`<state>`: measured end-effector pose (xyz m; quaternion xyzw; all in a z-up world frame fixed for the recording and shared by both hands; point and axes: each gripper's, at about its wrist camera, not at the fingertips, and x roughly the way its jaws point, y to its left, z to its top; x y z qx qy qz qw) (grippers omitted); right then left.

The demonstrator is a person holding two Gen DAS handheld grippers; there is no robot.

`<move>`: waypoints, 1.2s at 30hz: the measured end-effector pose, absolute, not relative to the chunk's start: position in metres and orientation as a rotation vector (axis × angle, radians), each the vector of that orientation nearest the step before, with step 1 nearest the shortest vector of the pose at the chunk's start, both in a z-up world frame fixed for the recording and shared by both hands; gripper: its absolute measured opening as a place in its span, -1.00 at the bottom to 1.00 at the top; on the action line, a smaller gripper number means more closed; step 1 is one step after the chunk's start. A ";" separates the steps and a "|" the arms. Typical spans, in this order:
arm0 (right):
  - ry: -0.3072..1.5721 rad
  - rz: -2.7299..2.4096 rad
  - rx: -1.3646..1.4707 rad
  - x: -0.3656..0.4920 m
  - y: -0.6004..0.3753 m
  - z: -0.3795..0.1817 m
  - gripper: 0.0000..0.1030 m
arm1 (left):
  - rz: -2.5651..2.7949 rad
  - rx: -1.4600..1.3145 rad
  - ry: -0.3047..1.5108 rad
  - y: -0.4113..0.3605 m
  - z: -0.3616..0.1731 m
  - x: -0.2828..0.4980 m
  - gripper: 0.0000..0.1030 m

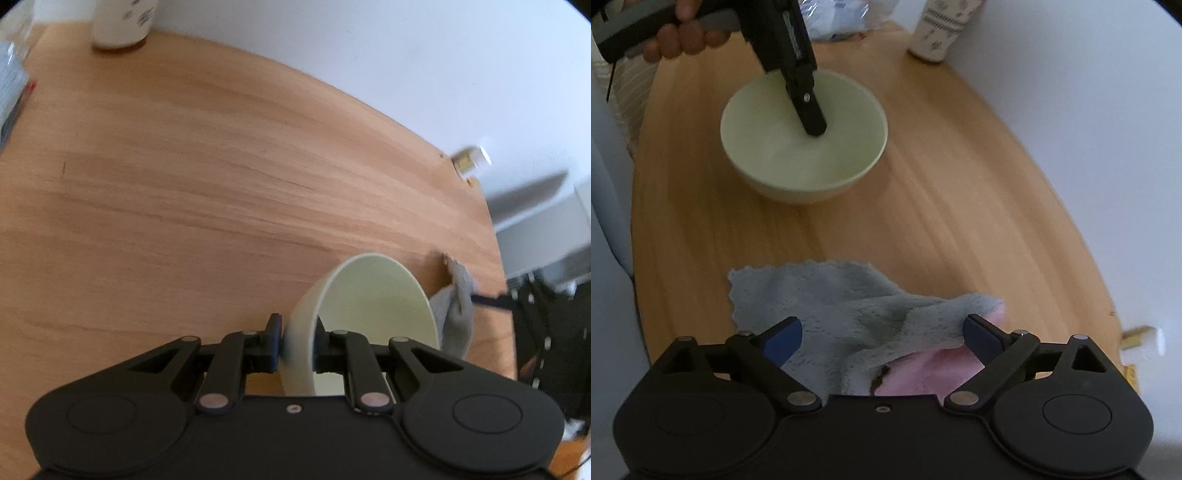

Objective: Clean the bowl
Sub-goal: 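Hold the bowl with the left gripper while the right gripper drags the cloth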

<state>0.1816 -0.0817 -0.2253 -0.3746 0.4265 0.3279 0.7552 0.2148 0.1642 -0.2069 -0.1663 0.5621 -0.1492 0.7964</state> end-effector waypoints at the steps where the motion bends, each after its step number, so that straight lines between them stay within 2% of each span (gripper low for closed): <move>1: 0.913 0.730 -0.832 0.181 -0.079 -0.226 0.83 | -0.322 -0.348 1.208 0.164 -0.206 0.214 -0.73; 3: 0.894 0.745 -0.865 0.179 -0.076 -0.227 0.83 | -0.318 -0.356 1.215 0.166 -0.207 0.213 -0.73; 6: 0.964 0.776 -0.896 0.186 -0.075 -0.237 0.84 | -0.315 -0.353 1.227 0.165 -0.208 0.213 -0.73; 15: 1.052 0.782 -0.783 0.198 -0.084 -0.234 0.80 | -0.315 -0.355 1.246 0.164 -0.211 0.215 -0.72; 18: 1.061 0.810 -0.821 0.190 -0.077 -0.231 0.67 | -0.321 -0.355 1.250 0.164 -0.212 0.216 -0.72; 20: 1.097 0.813 -0.782 0.190 -0.078 -0.228 0.45 | -0.322 -0.357 1.252 0.164 -0.213 0.216 -0.72; 23: 1.155 0.785 -0.681 0.194 -0.087 -0.228 0.39 | -0.319 -0.357 1.261 0.164 -0.215 0.217 -0.72; 27: 1.132 0.751 -0.680 0.179 -0.089 -0.228 0.30 | -0.322 -0.314 1.267 0.161 -0.215 0.216 -0.64; 29: 1.117 0.725 -0.694 0.170 -0.085 -0.225 0.12 | -0.323 -0.318 1.264 0.161 -0.214 0.217 -0.64; 36: 1.184 0.651 -0.566 0.177 -0.083 -0.219 -0.15 | -0.342 -0.322 1.278 0.160 -0.218 0.221 -0.64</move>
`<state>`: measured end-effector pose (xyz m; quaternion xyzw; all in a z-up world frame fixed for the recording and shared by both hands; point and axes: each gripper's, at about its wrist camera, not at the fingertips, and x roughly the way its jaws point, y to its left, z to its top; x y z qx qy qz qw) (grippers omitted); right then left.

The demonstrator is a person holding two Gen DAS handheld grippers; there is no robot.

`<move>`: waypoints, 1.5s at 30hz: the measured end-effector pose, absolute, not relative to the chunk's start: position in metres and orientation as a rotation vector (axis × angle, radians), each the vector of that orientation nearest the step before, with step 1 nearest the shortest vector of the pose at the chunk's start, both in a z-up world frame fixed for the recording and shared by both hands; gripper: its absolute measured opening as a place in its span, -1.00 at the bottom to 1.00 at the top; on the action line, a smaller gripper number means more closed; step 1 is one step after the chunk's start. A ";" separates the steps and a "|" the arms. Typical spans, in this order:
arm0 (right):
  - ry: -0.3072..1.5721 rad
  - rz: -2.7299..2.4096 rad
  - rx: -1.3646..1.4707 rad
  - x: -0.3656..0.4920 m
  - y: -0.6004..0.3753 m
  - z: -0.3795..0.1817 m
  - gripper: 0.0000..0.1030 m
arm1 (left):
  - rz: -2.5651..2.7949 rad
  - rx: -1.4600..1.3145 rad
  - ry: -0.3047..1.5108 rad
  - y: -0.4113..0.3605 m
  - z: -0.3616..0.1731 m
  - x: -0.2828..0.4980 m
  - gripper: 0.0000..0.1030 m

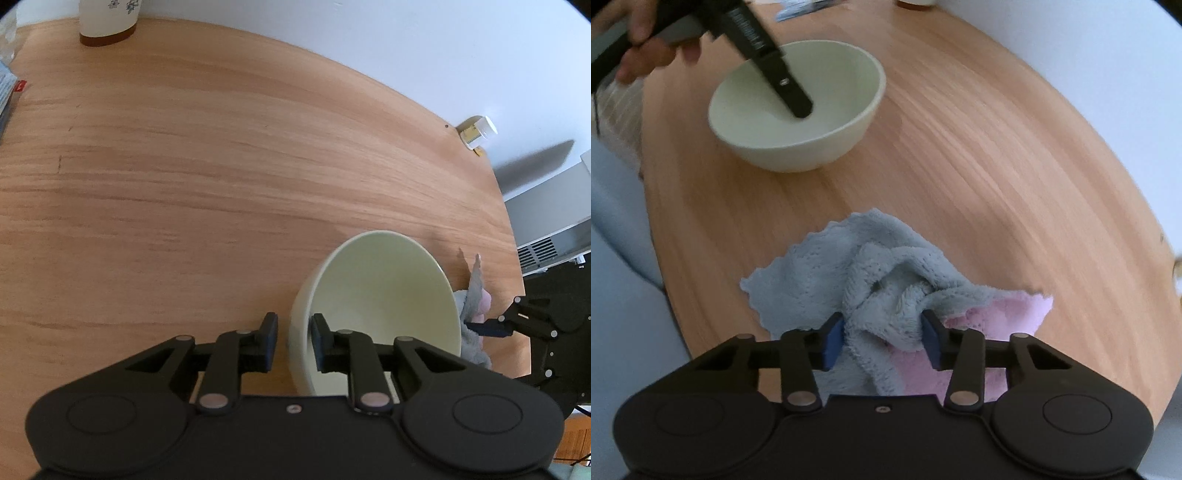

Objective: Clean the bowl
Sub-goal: 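Hold the bowl with the left gripper while the right gripper drags the cloth, then lift the cloth with the right gripper and bring it into the bowl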

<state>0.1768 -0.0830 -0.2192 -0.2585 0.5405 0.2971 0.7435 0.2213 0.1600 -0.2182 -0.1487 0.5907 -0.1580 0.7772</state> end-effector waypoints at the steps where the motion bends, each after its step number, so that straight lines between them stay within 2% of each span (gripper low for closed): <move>1: 1.188 0.642 -0.553 0.176 -0.082 -0.219 -0.22 | -0.343 -0.322 1.279 0.160 -0.218 0.222 -0.64; 6: 1.192 0.595 -0.502 0.169 -0.081 -0.212 -0.37 | -0.366 -0.309 1.291 0.159 -0.219 0.221 -0.75; 8: 1.189 0.572 -0.493 0.166 -0.079 -0.210 -0.61 | -0.367 -0.307 1.296 0.159 -0.218 0.221 -0.75; 13: 1.207 0.485 -0.350 0.173 -0.093 -0.215 -0.69 | -0.368 -0.346 1.306 0.161 -0.219 0.222 -0.81; 22: 1.188 0.351 0.001 0.183 -0.125 -0.200 -0.70 | -0.340 -0.474 1.327 0.164 -0.219 0.220 -0.77; 35: 0.950 0.335 0.298 0.234 -0.119 -0.144 -0.70 | -0.308 -0.037 0.952 0.129 -0.168 0.215 -0.76; 45: 0.981 0.486 0.260 0.287 -0.060 -0.123 -0.69 | -0.375 0.201 0.867 0.096 -0.166 0.202 -0.77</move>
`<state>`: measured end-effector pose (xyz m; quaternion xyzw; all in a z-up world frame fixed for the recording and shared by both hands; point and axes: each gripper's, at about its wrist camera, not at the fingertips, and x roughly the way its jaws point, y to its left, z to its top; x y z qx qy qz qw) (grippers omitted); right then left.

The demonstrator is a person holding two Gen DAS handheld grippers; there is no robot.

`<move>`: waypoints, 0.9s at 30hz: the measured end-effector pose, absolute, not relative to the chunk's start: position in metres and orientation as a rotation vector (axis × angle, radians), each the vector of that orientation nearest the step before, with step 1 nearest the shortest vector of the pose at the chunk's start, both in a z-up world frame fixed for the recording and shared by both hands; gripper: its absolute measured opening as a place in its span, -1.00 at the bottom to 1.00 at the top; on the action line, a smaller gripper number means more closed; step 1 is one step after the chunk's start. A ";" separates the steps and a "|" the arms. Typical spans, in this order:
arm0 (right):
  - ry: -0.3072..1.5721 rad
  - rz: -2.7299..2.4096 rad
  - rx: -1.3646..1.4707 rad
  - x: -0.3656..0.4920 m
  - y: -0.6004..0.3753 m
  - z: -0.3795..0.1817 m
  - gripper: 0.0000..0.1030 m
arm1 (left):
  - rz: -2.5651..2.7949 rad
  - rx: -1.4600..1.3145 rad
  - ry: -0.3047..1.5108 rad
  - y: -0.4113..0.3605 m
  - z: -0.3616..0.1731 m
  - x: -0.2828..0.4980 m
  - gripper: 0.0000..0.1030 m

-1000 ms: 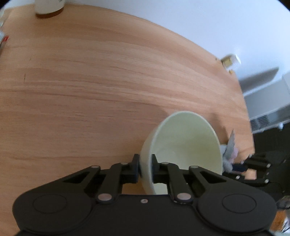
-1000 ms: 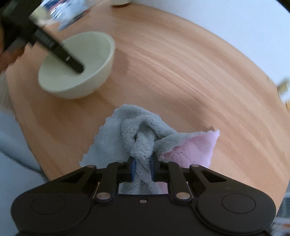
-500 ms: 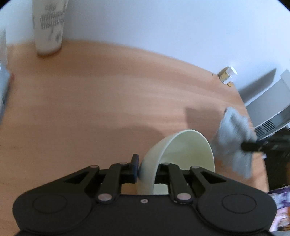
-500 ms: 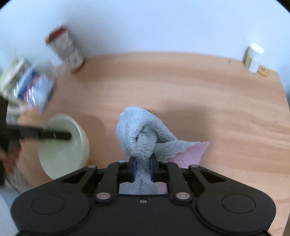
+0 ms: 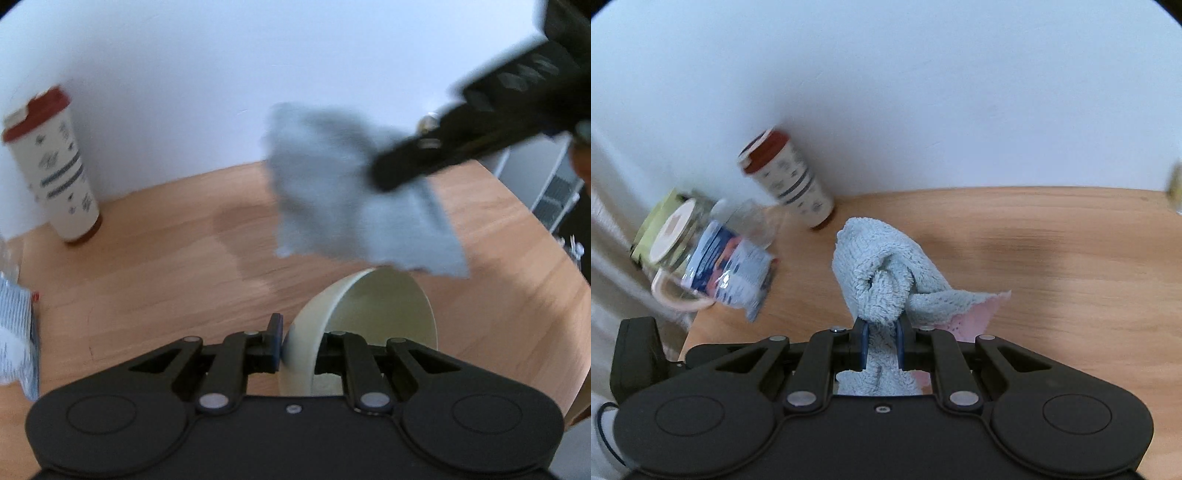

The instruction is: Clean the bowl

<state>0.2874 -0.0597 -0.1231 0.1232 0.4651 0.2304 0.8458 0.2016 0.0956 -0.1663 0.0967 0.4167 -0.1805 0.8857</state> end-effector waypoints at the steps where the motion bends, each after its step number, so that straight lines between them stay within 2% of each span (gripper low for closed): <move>1: 1.006 0.504 0.232 0.290 -0.051 -0.124 -0.69 | -0.378 0.215 0.859 0.094 -0.166 0.201 -0.76; 12: 1.178 0.634 0.162 0.296 -0.022 -0.144 -0.67 | -0.414 0.311 0.819 0.083 -0.173 0.189 -0.76; 27: 1.329 0.422 0.286 0.276 -0.077 -0.194 -0.67 | -0.401 0.315 0.798 0.077 -0.173 0.175 -0.74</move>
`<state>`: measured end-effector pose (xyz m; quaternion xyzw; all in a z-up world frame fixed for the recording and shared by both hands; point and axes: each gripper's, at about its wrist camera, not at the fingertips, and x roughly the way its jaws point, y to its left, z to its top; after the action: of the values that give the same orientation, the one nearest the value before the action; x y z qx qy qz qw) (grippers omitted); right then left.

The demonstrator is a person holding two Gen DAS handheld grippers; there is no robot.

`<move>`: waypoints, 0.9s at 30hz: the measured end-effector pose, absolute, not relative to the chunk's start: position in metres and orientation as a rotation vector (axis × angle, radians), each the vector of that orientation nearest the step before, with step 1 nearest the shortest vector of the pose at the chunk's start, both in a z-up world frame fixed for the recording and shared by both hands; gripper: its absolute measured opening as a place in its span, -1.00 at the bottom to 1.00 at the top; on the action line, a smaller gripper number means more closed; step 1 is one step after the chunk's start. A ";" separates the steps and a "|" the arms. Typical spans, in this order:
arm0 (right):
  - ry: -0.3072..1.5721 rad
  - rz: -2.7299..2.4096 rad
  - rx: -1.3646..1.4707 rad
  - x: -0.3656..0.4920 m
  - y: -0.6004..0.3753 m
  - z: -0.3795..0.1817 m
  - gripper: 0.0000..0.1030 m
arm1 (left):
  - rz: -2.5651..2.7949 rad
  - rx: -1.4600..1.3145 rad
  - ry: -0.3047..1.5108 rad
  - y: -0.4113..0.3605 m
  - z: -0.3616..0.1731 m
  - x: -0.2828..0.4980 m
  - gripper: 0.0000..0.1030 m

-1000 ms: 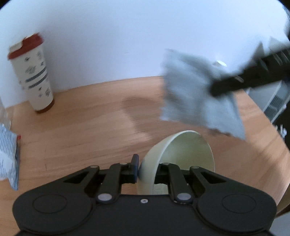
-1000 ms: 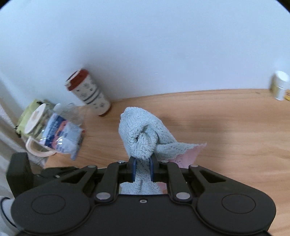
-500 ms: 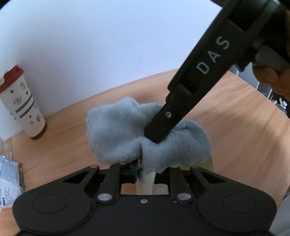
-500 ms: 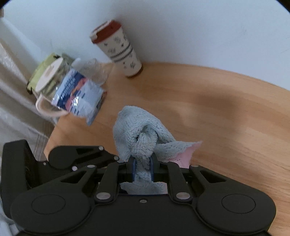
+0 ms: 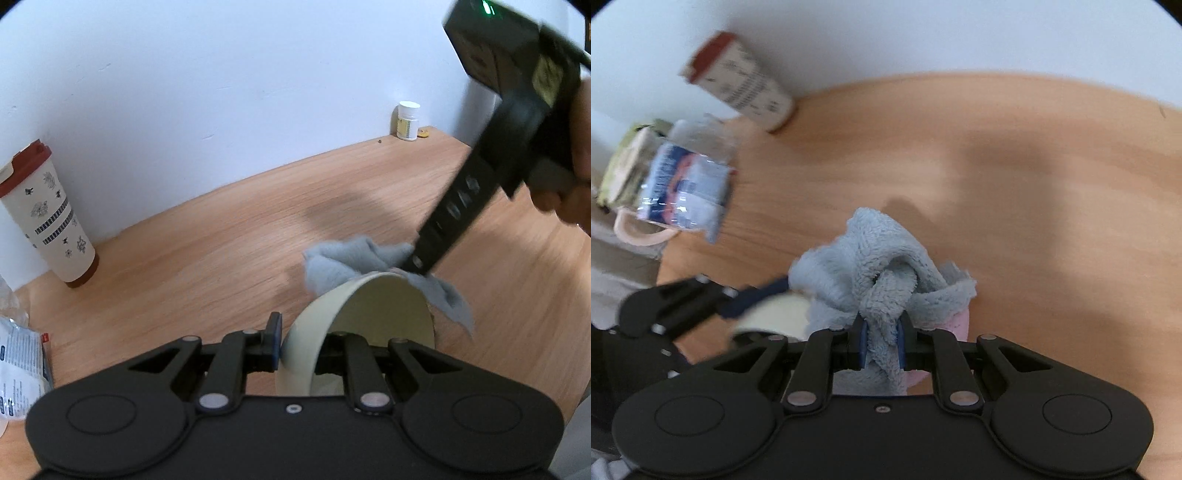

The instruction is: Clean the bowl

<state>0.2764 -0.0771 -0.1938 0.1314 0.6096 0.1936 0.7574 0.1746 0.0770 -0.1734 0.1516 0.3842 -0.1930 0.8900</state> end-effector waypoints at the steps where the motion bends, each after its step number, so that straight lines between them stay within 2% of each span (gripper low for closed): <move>1: 1.333 0.415 0.303 0.275 -0.078 -0.196 -0.67 | -0.401 0.313 0.800 0.077 -0.173 0.174 -0.74; 8: 1.254 0.489 0.401 0.283 -0.072 -0.172 -0.67 | -0.405 0.317 0.808 0.078 -0.172 0.173 -0.75; 14: 1.235 0.578 0.315 0.290 -0.034 -0.156 -0.67 | -0.425 0.347 0.797 0.076 -0.175 0.174 -0.75; 27: 1.335 0.420 0.332 0.293 -0.076 -0.195 -0.66 | -0.431 0.349 0.800 0.076 -0.176 0.169 -0.74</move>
<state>0.2931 -0.0756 -0.1952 0.1521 0.6114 0.1922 0.7524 0.1685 0.0757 -0.1759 0.1678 0.3842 -0.2072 0.8839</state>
